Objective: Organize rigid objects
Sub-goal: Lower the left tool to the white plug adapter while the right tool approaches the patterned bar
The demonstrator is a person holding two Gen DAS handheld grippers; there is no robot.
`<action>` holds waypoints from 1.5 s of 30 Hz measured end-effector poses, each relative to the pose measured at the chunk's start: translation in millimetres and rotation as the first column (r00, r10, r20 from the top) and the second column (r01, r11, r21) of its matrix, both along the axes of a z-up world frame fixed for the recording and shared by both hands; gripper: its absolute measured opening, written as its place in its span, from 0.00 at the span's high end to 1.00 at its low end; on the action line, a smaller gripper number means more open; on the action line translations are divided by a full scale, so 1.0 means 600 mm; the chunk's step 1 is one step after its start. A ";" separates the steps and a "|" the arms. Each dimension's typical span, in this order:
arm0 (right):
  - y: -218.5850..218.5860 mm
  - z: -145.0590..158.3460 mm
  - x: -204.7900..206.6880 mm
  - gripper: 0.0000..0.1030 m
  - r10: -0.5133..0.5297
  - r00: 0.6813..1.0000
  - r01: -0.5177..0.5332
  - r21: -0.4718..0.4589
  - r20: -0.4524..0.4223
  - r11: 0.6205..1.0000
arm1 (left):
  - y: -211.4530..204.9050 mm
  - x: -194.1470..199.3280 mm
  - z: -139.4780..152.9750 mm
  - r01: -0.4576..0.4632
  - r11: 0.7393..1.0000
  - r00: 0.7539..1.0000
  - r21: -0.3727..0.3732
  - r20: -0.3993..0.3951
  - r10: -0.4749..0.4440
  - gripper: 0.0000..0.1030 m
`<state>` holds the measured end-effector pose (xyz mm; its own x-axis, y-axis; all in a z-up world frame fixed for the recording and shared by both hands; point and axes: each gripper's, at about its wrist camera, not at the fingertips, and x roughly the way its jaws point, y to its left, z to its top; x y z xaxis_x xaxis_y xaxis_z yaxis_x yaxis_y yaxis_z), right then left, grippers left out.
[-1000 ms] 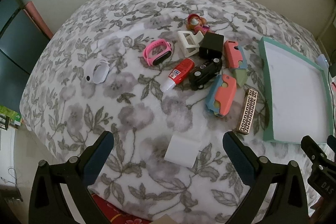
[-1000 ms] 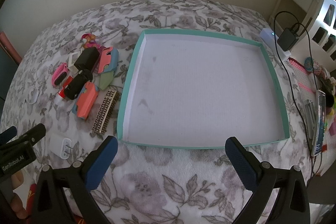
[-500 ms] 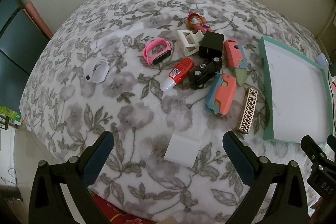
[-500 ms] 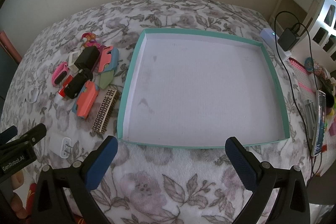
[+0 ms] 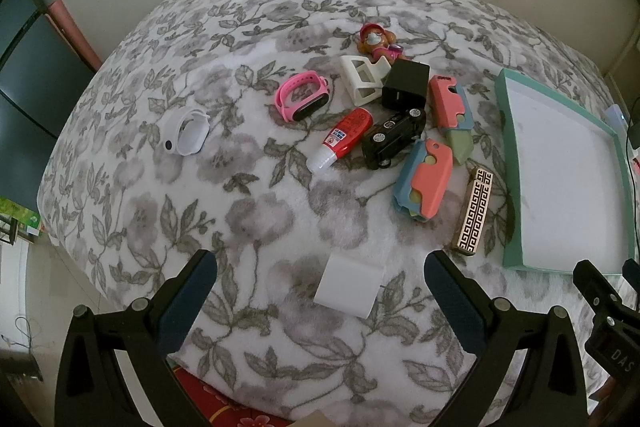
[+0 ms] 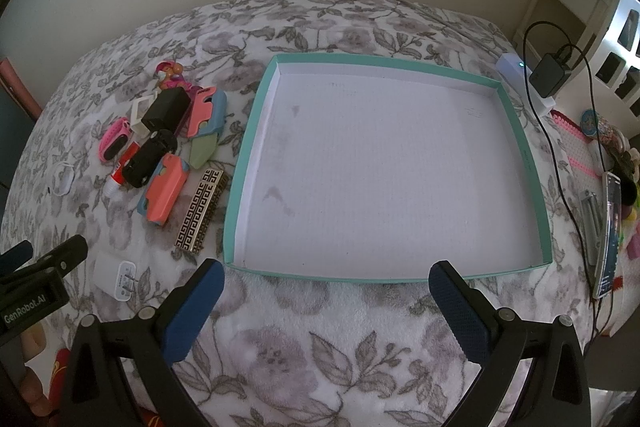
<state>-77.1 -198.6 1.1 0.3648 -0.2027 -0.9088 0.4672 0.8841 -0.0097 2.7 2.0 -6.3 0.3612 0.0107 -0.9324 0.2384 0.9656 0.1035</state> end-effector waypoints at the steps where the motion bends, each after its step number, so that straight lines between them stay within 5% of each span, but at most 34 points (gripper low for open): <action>1: 0.001 0.000 0.000 0.00 0.000 1.000 0.000 0.000 0.000 1.000 | 0.000 0.000 0.000 0.000 1.000 1.000 0.000 0.000 0.000 0.00; 6: 0.000 0.001 0.000 0.00 0.000 1.000 0.000 0.006 0.002 1.000 | 0.001 0.000 0.001 0.003 1.000 1.000 -0.007 0.001 -0.003 0.00; 16: 0.056 0.032 0.021 0.00 0.084 0.986 -0.105 0.142 0.145 0.984 | 0.086 0.044 0.033 -0.097 0.995 0.995 -0.039 0.019 0.098 0.00; 38: 0.231 -0.088 0.142 0.00 0.313 0.949 -0.291 0.265 -0.046 0.919 | 0.276 0.090 -0.057 -0.342 0.938 0.936 -0.062 -0.106 0.335 0.00; 45: 0.217 -0.090 0.149 0.00 0.295 0.954 -0.274 0.260 -0.047 0.926 | 0.233 0.083 -0.059 -0.261 0.965 0.961 -0.041 -0.105 0.255 0.00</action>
<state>12.6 -68.2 -53.1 0.2942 0.1333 -0.9464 0.2028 0.9590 0.1981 52.5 141.8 -41.6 0.2598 0.0401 -0.9648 -0.0132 0.9992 0.0379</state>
